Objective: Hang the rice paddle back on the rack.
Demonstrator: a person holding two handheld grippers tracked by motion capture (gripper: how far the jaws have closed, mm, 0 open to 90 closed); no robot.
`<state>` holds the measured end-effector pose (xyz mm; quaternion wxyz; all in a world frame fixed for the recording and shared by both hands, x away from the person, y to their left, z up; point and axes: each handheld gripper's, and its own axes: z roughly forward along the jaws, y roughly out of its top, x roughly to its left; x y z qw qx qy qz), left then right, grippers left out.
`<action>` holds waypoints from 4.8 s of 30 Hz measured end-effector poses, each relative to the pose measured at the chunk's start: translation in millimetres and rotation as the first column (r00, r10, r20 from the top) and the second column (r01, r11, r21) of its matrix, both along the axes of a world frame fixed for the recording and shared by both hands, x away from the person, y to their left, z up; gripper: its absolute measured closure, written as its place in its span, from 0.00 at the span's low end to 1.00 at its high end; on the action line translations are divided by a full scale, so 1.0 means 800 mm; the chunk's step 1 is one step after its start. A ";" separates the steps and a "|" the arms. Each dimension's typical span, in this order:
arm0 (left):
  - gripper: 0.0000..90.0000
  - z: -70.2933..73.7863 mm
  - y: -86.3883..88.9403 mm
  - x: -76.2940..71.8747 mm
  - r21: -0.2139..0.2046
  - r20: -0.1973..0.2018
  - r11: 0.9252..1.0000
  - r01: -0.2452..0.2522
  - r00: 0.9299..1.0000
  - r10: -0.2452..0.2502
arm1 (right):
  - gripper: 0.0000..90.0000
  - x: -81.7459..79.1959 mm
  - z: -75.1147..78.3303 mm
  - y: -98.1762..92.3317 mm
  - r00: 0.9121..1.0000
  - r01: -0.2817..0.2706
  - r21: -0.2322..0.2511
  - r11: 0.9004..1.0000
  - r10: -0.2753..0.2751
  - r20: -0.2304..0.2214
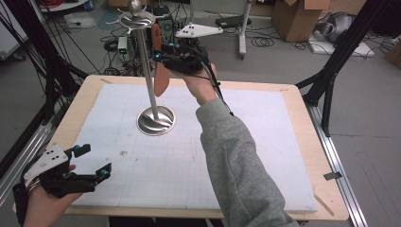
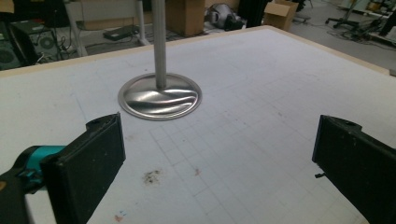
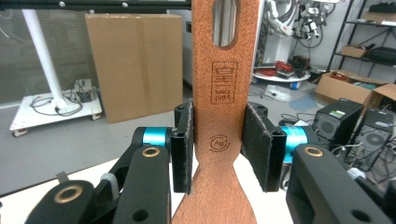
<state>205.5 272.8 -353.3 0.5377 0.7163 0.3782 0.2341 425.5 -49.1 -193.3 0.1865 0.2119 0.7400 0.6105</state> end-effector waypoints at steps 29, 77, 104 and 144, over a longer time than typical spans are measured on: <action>0.03 0.014 0.002 0.018 -0.039 0.050 0.999 0.020 0.999 -0.018 | 0.19 -0.012 -0.027 -0.031 0.997 -0.069 -0.064 0.996 0.067 -0.038; 0.03 0.027 -0.022 0.072 -0.118 0.088 0.989 0.084 0.993 -0.074 | 0.15 -0.060 -0.086 -0.157 0.993 -0.008 -0.125 0.992 -0.007 -0.120; 0.03 0.023 -0.036 0.092 -0.116 0.077 0.988 0.102 0.993 -0.093 | 0.15 -0.098 -0.131 -0.211 0.989 0.026 -0.121 0.992 -0.043 -0.144; 0.03 0.013 -0.038 0.100 -0.108 0.051 0.990 0.090 0.995 -0.085 | 0.16 -0.131 -0.198 -0.288 0.975 0.154 -0.085 0.984 -0.165 -0.149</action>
